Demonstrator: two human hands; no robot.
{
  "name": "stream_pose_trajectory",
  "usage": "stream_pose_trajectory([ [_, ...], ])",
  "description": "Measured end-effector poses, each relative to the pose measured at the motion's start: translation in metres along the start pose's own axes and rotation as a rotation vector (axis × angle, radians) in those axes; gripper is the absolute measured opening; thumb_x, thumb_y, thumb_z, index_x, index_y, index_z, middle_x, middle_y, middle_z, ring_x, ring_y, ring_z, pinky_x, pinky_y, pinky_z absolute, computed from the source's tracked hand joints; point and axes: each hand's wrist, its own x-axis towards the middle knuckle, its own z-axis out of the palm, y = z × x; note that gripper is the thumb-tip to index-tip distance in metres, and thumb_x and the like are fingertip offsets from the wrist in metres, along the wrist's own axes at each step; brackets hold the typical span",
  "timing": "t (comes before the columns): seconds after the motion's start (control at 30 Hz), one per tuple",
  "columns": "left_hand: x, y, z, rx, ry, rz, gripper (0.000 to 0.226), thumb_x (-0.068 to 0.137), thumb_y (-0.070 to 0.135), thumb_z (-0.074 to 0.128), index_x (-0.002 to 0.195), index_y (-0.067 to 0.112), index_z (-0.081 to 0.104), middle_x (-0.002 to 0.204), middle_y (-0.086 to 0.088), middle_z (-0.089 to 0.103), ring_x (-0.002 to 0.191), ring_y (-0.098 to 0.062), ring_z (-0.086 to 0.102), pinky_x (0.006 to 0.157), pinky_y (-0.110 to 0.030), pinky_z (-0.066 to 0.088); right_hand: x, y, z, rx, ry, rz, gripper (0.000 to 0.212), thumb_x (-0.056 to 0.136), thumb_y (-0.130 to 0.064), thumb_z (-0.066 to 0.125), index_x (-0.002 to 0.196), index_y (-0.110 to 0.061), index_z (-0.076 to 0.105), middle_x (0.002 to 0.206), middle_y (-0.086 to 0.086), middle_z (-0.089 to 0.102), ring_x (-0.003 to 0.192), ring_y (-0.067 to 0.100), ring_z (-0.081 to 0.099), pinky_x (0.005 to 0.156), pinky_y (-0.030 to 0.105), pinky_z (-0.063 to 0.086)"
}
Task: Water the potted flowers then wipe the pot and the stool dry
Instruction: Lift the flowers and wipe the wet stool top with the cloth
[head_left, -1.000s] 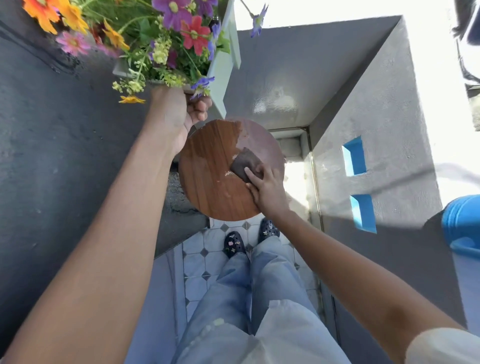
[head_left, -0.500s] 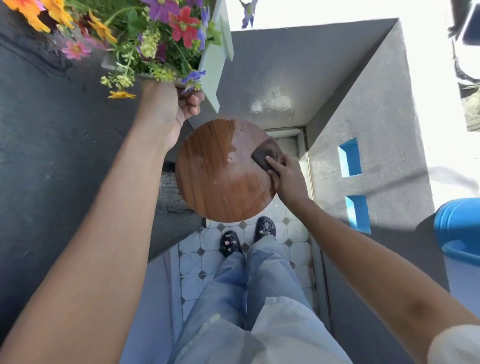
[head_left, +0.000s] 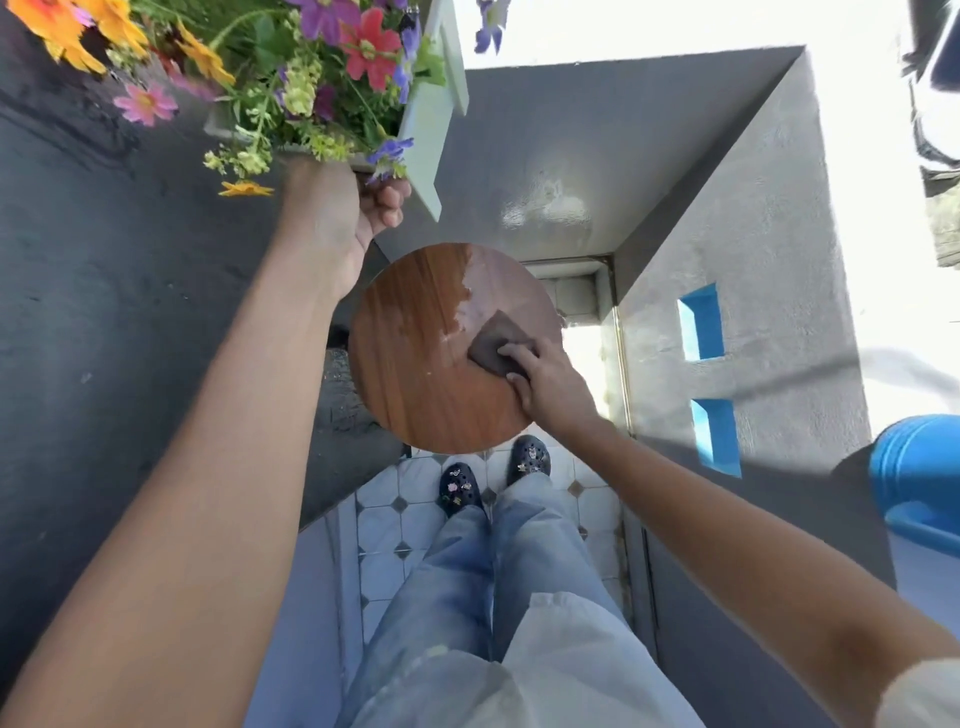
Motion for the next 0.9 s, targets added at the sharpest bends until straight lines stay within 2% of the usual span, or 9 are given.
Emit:
stream_pose_trajectory([
  [0.1, 0.002, -0.001, 0.001, 0.011, 0.013, 0.010, 0.039, 0.093, 0.004, 0.019, 0.089, 0.003, 0.058, 0.072, -0.013, 0.056, 0.046, -0.010, 0.050, 0.044, -0.020, 0.040, 0.054, 0.011, -0.013, 0.016, 0.075, 0.192, 0.038, 0.093, -0.021, 0.059, 0.131, -0.020, 0.057, 0.129, 0.012, 0.053, 0.110, 0.033, 0.056, 0.087, 0.043, 0.053],
  [0.17, 0.004, 0.000, 0.001, 0.017, 0.023, 0.005, 0.039, 0.093, 0.004, 0.019, 0.094, 0.002, 0.057, 0.073, -0.013, 0.055, 0.046, -0.010, 0.050, 0.043, -0.020, 0.039, 0.056, -0.007, -0.001, 0.019, 0.099, 0.158, 0.037, 0.093, -0.020, 0.059, 0.130, -0.016, 0.060, 0.129, 0.013, 0.054, 0.111, 0.033, 0.055, 0.088, 0.044, 0.053],
  [0.33, 0.008, 0.006, 0.001, 0.030, 0.023, 0.001, 0.038, 0.093, 0.005, 0.020, 0.099, 0.001, 0.057, 0.073, -0.012, 0.055, 0.047, -0.010, 0.050, 0.043, -0.020, 0.039, -0.022, -0.059, 0.052, 0.014, -0.264, -0.396, 0.035, 0.095, -0.019, 0.062, 0.129, -0.015, 0.064, 0.117, 0.012, 0.056, 0.099, 0.031, 0.054, 0.072, 0.045, 0.058],
  [0.43, 0.012, 0.009, -0.001, 0.057, 0.025, 0.023, 0.039, 0.090, 0.002, 0.020, 0.099, 0.000, 0.057, 0.072, -0.012, 0.056, 0.049, -0.011, 0.050, 0.044, -0.021, 0.039, -0.007, -0.051, 0.046, 0.003, -0.323, -0.513, 0.035, 0.096, -0.024, 0.060, 0.131, -0.021, 0.063, 0.116, 0.009, 0.055, 0.100, 0.027, 0.053, 0.071, 0.040, 0.057],
  [0.53, 0.015, 0.012, 0.000, 0.068, 0.025, 0.035, 0.040, 0.089, 0.000, 0.019, 0.098, 0.000, 0.058, 0.073, -0.012, 0.055, 0.049, -0.011, 0.050, 0.044, -0.021, 0.039, 0.062, -0.030, 0.019, -0.030, -0.151, -0.277, 0.035, 0.098, -0.028, 0.054, 0.132, -0.025, 0.059, 0.124, 0.008, 0.053, 0.109, 0.028, 0.054, 0.079, 0.040, 0.056],
  [0.63, 0.013, 0.015, 0.002, 0.054, 0.025, 0.033, 0.041, 0.091, -0.002, 0.019, 0.080, 0.003, 0.058, 0.067, -0.011, 0.055, 0.048, -0.011, 0.048, 0.044, -0.020, 0.038, 0.132, -0.015, -0.006, -0.010, 0.037, 0.044, 0.035, 0.096, -0.023, 0.055, 0.130, -0.020, 0.060, 0.127, 0.012, 0.053, 0.114, 0.031, 0.052, 0.087, 0.040, 0.051],
  [0.73, 0.011, 0.016, 0.005, 0.045, 0.026, 0.032, 0.043, 0.093, -0.001, 0.019, 0.072, 0.007, 0.056, 0.063, -0.010, 0.056, 0.048, -0.011, 0.048, 0.044, -0.020, 0.038, 0.143, -0.039, 0.004, -0.048, 0.070, 0.123, 0.038, 0.098, -0.021, 0.051, 0.135, -0.016, 0.056, 0.129, 0.016, 0.050, 0.115, 0.035, 0.049, 0.083, 0.044, 0.052],
  [0.8, 0.011, 0.016, 0.006, 0.040, 0.024, 0.034, 0.042, 0.092, -0.001, 0.019, 0.072, 0.007, 0.056, 0.063, -0.011, 0.055, 0.047, -0.011, 0.047, 0.044, -0.020, 0.037, 0.121, -0.062, 0.028, -0.077, 0.009, -0.013, 0.042, 0.098, -0.021, 0.053, 0.140, -0.018, 0.052, 0.131, 0.013, 0.048, 0.114, 0.033, 0.047, 0.078, 0.044, 0.055],
  [0.9, 0.011, 0.015, 0.006, 0.042, 0.021, 0.036, 0.042, 0.091, -0.002, 0.019, 0.075, 0.006, 0.056, 0.066, -0.011, 0.054, 0.049, -0.012, 0.047, 0.044, -0.020, 0.037, 0.077, -0.096, 0.061, -0.103, -0.257, -0.392, 0.045, 0.098, -0.022, 0.053, 0.142, -0.022, 0.051, 0.132, 0.009, 0.046, 0.112, 0.029, 0.045, 0.074, 0.041, 0.055],
])
